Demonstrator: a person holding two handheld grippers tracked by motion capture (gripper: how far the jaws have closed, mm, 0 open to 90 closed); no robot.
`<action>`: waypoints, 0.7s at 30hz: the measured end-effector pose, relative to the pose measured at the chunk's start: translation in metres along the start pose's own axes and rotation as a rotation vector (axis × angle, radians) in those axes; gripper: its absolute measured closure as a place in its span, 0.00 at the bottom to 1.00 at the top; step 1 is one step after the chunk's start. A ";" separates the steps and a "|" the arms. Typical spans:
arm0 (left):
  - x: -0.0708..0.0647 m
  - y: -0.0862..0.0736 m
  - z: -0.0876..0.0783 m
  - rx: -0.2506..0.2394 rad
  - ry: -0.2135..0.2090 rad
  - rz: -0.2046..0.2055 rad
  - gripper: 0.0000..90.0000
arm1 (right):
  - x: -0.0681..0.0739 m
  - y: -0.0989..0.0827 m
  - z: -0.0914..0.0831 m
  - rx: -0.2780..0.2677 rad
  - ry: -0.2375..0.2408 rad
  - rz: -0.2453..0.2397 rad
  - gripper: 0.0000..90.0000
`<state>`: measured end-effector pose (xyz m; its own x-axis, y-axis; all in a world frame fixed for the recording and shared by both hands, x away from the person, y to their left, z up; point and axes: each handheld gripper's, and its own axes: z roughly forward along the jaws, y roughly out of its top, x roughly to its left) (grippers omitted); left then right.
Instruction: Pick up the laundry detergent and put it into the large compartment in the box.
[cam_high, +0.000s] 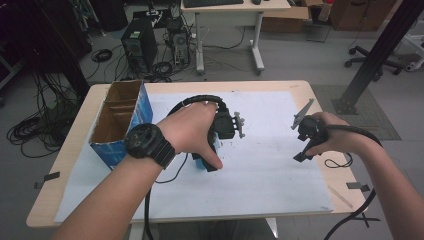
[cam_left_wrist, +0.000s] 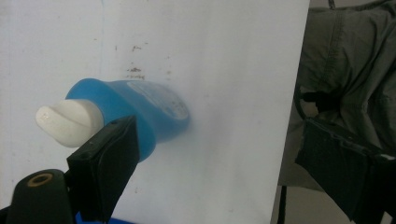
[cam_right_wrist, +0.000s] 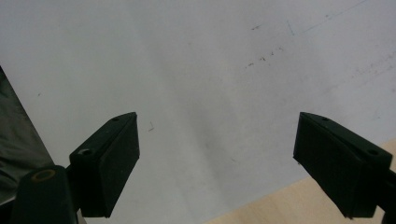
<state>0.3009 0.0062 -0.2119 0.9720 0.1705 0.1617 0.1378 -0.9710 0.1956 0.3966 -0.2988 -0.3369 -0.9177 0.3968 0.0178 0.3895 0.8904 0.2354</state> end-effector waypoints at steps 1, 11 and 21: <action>0.001 0.000 0.000 0.003 0.005 -0.008 0.15 | 0.000 0.000 0.000 0.000 0.000 0.000 0.16; 0.011 0.001 0.001 0.011 0.024 -0.123 0.15 | 0.001 0.000 0.002 -0.002 0.004 -0.003 0.16; 0.026 0.003 0.001 0.009 0.052 -0.266 0.16 | 0.001 -0.002 0.003 -0.002 0.007 -0.003 0.16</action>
<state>0.3265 0.0070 -0.2082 0.8903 0.4280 0.1553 0.3890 -0.8923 0.2290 0.3951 -0.2997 -0.3404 -0.9194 0.3926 0.0236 0.3866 0.8911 0.2378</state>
